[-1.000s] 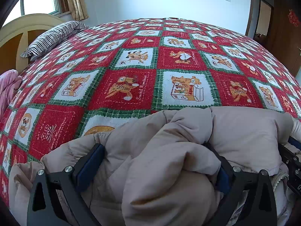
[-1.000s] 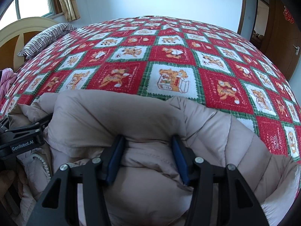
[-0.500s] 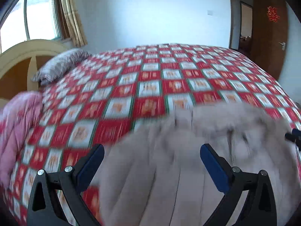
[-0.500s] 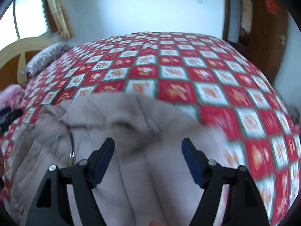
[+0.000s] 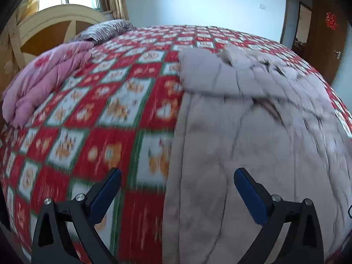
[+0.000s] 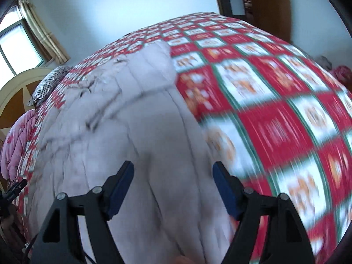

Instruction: Fold large clothes

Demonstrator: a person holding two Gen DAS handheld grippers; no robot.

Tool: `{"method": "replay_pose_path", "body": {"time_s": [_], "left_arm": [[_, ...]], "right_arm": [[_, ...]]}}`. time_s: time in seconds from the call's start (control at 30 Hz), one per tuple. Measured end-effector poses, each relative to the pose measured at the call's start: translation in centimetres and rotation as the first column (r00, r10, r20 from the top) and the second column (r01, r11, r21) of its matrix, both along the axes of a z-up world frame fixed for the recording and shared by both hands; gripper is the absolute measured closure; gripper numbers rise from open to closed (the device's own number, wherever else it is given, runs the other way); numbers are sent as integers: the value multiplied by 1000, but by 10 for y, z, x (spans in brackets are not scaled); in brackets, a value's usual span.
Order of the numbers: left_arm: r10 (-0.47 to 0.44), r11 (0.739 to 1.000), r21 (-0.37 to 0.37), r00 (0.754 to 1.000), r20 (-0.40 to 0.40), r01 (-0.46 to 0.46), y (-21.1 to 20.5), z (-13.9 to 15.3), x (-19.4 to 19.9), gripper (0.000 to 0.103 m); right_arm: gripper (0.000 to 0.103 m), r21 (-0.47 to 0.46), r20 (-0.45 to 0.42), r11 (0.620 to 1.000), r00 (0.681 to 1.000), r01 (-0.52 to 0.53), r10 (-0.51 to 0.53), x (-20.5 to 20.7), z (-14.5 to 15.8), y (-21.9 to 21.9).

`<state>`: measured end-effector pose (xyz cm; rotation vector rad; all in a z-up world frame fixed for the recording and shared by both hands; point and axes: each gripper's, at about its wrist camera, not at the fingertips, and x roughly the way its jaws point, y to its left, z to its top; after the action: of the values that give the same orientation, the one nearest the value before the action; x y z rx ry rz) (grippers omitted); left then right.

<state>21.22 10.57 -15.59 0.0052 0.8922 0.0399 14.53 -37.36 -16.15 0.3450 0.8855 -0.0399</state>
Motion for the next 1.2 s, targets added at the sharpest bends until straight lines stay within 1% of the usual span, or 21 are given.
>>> {"method": "replay_pose_path", "body": {"time_s": [0.13, 0.27, 0.33, 0.43, 0.5, 0.53, 0.57, 0.6, 0.63, 0.67, 0.7, 0.73, 0.77, 0.8, 0.83, 0.93, 1.0, 1.1, 1.17, 1.2], "left_arm": [[-31, 999, 7, 999, -13, 31, -1, -17, -31, 1], [-29, 999, -19, 1000, -5, 29, -1, -30, -50, 1], [-32, 999, -39, 999, 9, 33, 0, -34, -54, 1], [-51, 992, -119, 999, -8, 50, 3, -44, -55, 1], [-59, 992, -107, 998, 12, 60, 0, -45, -56, 1], [-69, 992, -107, 997, 16, 70, -2, -45, -56, 1], [-92, 987, -132, 996, 19, 94, -4, -45, -57, 1], [-106, 983, -148, 994, 20, 108, -5, -44, -58, 5], [-119, 980, -155, 993, 25, 121, -7, -43, -60, 14], [-151, 975, -157, 988, 37, 155, -11, -40, -64, 45], [-177, 973, -141, 983, 48, 182, -16, -37, -68, 67], [-199, 970, -134, 978, 57, 205, -18, -34, -72, 74], [-215, 967, -120, 973, 81, 224, -20, -28, -78, 83], [-220, 966, -117, 970, 98, 231, -19, -24, -83, 86], [-212, 966, -124, 970, 117, 226, -13, -17, -88, 87], [-200, 956, -180, 963, 182, 233, 5, 5, -102, 90], [-204, 945, -200, 946, 252, 257, 14, 32, -120, 92], [-213, 924, -228, 909, 357, 306, 26, 75, -147, 92], [-216, 917, -224, 883, 417, 330, 33, 106, -158, 92], [-219, 914, -220, 872, 437, 340, 35, 117, -161, 92]], "right_arm": [[26, 2, -12, 1000, 1000, 13, -13, -41, -10, 4], [26, 0, -1, 1000, 1000, 24, -24, -69, -20, 8], [26, -8, -6, 1000, 1000, 27, -27, -79, -26, 9], [26, -29, 8, 999, 1000, 30, -29, -94, -33, 19], [28, -45, 27, 998, 999, 42, -41, -95, -36, 22], [31, -39, 30, 998, 998, 48, -47, -95, -37, 22], [40, -35, 35, 998, 998, 53, -51, -95, -38, 23], [46, -31, 47, 998, 997, 55, -53, -96, -39, 24], [62, -20, 48, 999, 998, 49, -48, -95, -40, 25], [77, 0, 59, 999, 998, 39, -39, -96, -40, 25], [84, 31, 71, 999, 997, 23, -25, -96, -39, 26], [86, 57, 85, 998, 996, 9, -14, -98, -36, 26], [88, 55, 95, 998, 995, 10, -15, -101, -34, 28], [89, 50, 107, 999, 994, 6, -12, -104, -30, 30], [90, 51, 127, 999, 992, 2, -8, -109, -26, 31], [92, 70, 178, 998, 984, 3, -16, -125, -11, 28], [92, 89, 212, 996, 977, -5, -14, -139, 3, 26], [93, 73, 279, 997, 960, -31, 10, -161, 33, 31], [93, 59, 338, 997, 941, -54, 31, -176, 59, 36], [93, 48, 368, 997, 929, -63, 41, -183, 73, 38]]}}
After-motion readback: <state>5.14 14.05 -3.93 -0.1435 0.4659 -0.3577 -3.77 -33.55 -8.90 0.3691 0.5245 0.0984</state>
